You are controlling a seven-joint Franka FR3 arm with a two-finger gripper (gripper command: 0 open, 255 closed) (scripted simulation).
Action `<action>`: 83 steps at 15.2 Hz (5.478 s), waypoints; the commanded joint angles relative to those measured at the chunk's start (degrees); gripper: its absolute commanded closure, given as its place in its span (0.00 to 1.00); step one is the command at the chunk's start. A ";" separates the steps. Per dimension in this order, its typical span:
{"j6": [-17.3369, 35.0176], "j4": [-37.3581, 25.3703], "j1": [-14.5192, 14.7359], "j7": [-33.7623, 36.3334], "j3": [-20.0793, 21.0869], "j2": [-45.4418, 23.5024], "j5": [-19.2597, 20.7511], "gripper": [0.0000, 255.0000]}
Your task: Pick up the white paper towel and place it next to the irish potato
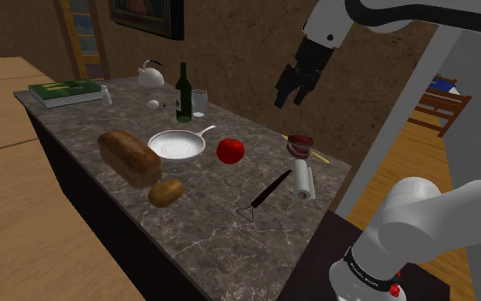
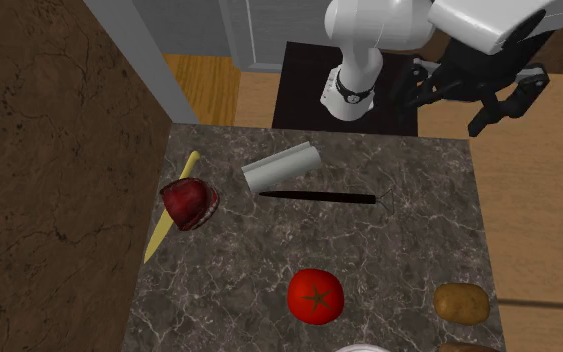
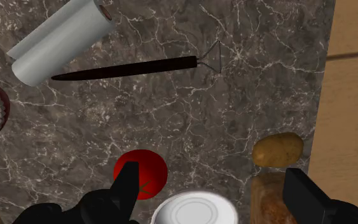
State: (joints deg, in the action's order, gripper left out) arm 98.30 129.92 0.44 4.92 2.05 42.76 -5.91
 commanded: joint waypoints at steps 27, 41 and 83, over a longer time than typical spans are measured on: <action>30.08 24.47 -20.98 22.62 -2.80 -18.66 12.50 0.00; 41.45 28.63 -24.68 26.64 -3.80 -27.42 16.13 0.00; 16.72 18.28 -23.62 23.43 -3.61 -12.92 13.44 1.00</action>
State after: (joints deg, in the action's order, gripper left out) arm 115.55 148.41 -23.21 28.35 -1.60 29.55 7.58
